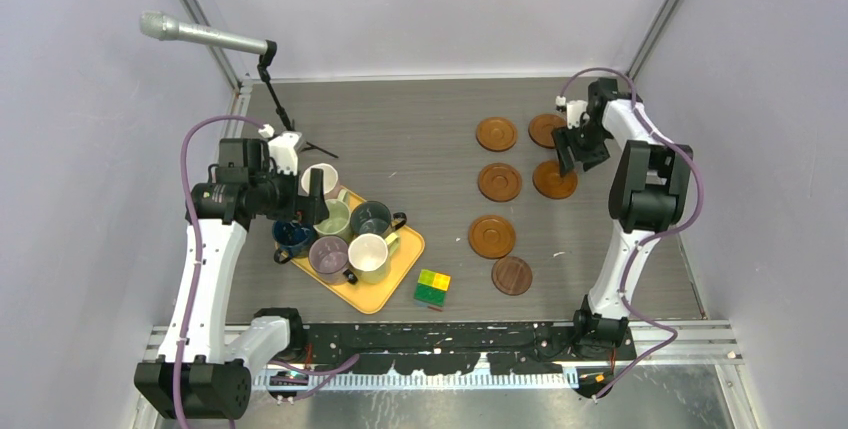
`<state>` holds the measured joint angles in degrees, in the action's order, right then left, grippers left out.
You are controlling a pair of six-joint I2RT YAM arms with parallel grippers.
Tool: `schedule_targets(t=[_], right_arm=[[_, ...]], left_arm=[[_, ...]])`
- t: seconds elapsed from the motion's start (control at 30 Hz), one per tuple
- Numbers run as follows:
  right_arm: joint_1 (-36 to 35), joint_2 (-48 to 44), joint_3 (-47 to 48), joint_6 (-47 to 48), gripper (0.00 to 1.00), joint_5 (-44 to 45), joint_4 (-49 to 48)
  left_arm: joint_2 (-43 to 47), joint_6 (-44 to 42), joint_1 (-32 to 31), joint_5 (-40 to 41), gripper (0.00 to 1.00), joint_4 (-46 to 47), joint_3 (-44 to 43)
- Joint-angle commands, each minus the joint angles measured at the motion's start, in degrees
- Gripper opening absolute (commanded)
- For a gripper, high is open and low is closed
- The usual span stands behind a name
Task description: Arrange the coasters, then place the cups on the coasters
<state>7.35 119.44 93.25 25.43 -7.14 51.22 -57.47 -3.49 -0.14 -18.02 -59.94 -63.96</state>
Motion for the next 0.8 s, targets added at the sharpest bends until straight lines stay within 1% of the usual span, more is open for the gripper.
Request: schedule_targets(t=[0.0,0.13,0.27,0.37,0.43,0.53,0.77], right_arm=[[-0.5,-8.6,3.2,-2.0,0.68,-6.4,3.4],[-3.8,-13.3,-0.3,-4.3,0.69,-11.4,4.3],[-11.0,-19.3,-8.3,-6.2,0.70,-10.4,1.4],[-16.9,-22.7,-13.7,-7.1,0.70,-7.8,-0.7],[-21.1,-23.7,-16.5,-7.6,0.70,-5.8,-2.0],[-25.5,-24.0,-19.8,-7.9,0.70,-2.4,-4.0],[-31.7,-23.0,-23.7,-9.2,0.69,0.4,-6.5]], left_arm=[[1.2,-0.3,-0.1,-0.2,1.00,1.5,0.1],[1.4,-0.3,-0.1,-0.3,1.00,1.6,0.1],[1.7,-0.3,-0.1,-0.3,1.00,1.6,0.3],[1.7,-0.2,-0.1,-0.4,1.00,1.5,0.3],[1.7,-0.2,-0.1,-0.5,1.00,1.6,0.3],[1.8,-0.2,-0.1,-0.4,1.00,1.5,0.3],[2.2,-0.2,-0.1,-0.2,1.00,1.5,0.4]])
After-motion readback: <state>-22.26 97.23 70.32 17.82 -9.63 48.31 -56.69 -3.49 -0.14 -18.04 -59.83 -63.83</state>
